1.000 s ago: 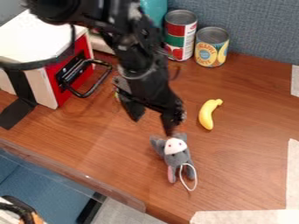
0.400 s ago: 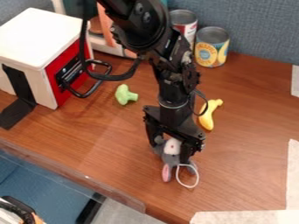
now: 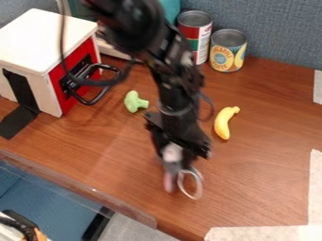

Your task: Move the toy rabbit on top of the drawer

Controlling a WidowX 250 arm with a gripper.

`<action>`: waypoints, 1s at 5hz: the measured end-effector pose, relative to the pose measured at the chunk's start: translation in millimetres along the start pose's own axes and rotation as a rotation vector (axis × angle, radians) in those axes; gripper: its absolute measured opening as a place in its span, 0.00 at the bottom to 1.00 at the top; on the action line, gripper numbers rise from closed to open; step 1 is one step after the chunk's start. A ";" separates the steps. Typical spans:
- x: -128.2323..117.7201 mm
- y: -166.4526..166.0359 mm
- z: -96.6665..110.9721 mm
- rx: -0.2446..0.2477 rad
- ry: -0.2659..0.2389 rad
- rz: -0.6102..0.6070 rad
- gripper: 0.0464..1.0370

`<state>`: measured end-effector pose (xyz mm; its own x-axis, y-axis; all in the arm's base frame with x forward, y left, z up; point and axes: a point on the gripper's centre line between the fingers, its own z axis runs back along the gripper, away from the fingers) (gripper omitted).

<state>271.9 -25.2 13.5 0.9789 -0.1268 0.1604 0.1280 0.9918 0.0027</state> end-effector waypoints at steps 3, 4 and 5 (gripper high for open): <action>43.4 125.6 91.5 0.018 -0.208 0.203 0.53; 61.2 170.2 101.9 0.050 -0.242 0.265 0.53; 72.5 214.8 109.9 0.073 -0.254 0.351 0.53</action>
<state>352.8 180.6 134.1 0.8894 0.2179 0.4019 -0.2262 0.9737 -0.0275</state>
